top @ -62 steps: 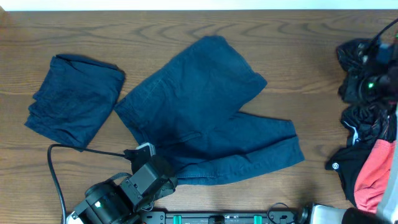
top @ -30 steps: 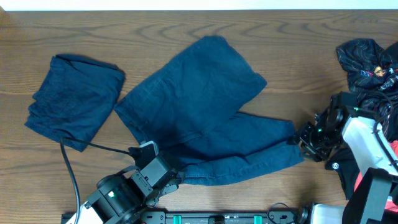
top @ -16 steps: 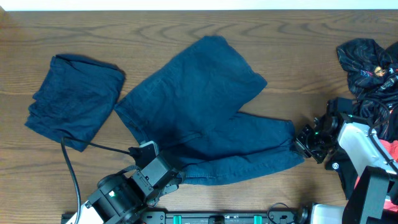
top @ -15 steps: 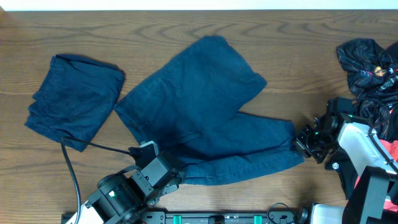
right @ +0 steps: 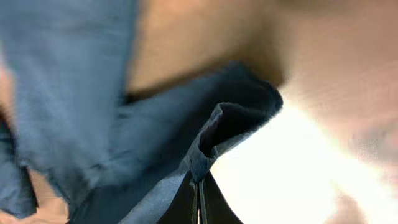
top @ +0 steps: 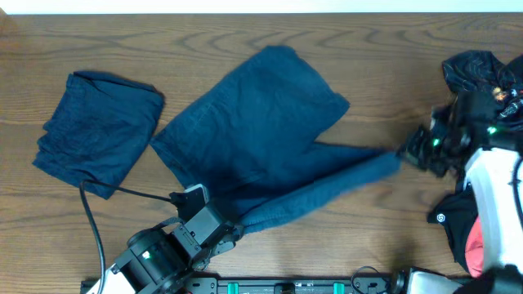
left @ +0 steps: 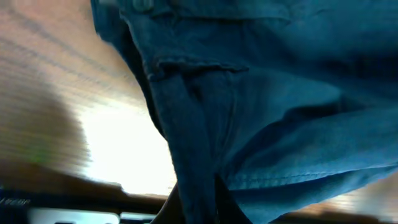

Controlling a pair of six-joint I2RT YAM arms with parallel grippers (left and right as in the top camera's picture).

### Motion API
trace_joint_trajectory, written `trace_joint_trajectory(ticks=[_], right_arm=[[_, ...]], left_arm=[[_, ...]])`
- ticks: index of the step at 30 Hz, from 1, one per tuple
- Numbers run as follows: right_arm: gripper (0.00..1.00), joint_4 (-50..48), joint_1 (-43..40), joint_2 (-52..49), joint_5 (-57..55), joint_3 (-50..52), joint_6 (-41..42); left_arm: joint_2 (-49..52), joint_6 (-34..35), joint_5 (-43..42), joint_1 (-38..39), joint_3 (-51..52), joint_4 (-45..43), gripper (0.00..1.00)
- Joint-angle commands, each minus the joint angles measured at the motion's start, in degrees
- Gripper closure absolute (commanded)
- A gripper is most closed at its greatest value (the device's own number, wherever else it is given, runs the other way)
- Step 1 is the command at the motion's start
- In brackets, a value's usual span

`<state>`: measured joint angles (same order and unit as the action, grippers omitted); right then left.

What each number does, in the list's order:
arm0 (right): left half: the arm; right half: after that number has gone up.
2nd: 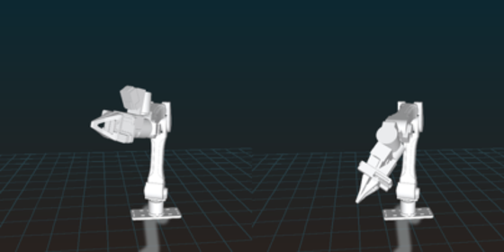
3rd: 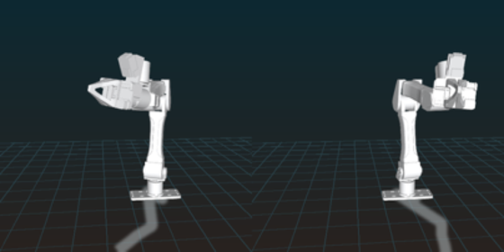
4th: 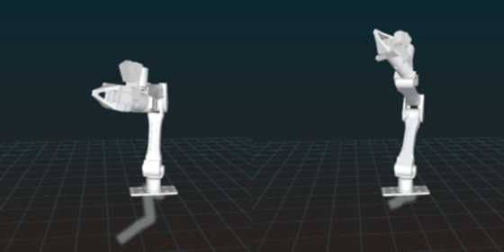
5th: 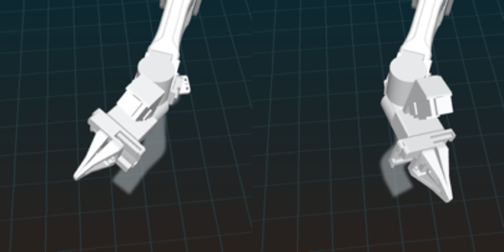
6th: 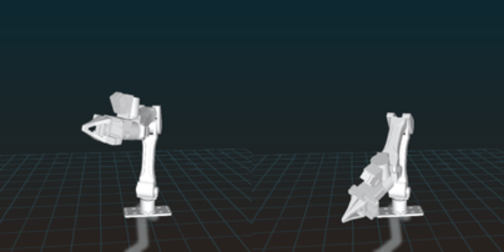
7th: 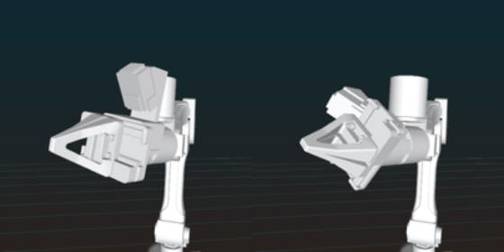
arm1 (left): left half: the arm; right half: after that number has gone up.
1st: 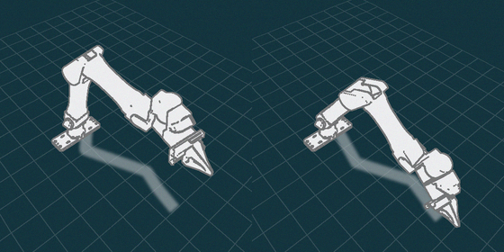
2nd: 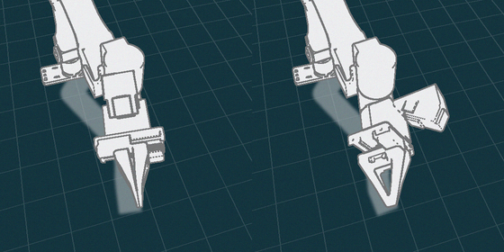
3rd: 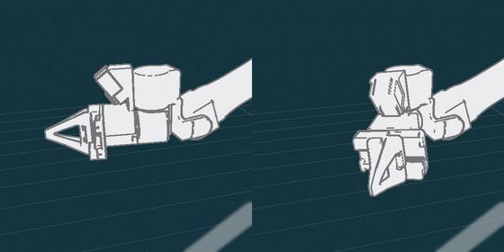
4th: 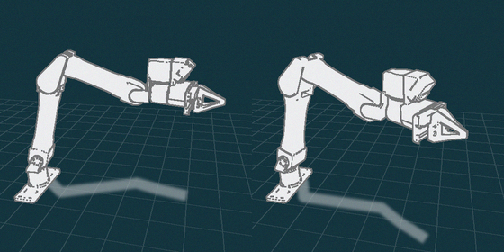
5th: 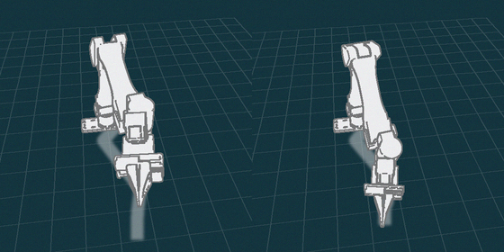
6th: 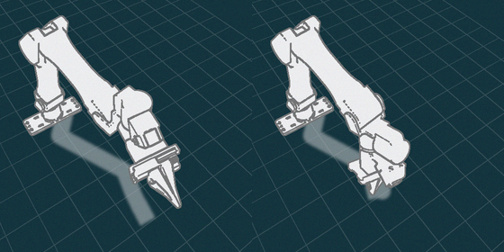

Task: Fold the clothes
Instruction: 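Lift the leg with the right gripper and fold it up toward the waistband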

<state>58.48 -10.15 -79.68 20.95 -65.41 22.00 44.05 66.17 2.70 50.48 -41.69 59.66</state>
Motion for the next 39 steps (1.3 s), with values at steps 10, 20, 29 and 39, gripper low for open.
trace_joint_trajectory(ticks=[10,20,29,39], right_arm=[[0.99,-7.7,15.5,0.0,-13.4,-16.6,-7.8],[0.99,-30.3,21.6,-7.3,-13.5,-16.6,-8.0],[0.99,-50.2,26.5,-17.4,-13.4,-16.6,-10.5],[0.99,-56.6,29.0,-29.4,-13.5,-16.6,-12.9]], left_arm=[[-4.5,1.7,19.9,0.2,-2.4,-3.8,0.94],[-2.8,1.8,45.7,0.0,-2.2,-8.0,0.94],[7.0,1.8,46.6,-9.8,-2.1,-12.7,0.94],[20.9,-0.5,38.1,-25.2,-2.1,-22.7,0.94]])
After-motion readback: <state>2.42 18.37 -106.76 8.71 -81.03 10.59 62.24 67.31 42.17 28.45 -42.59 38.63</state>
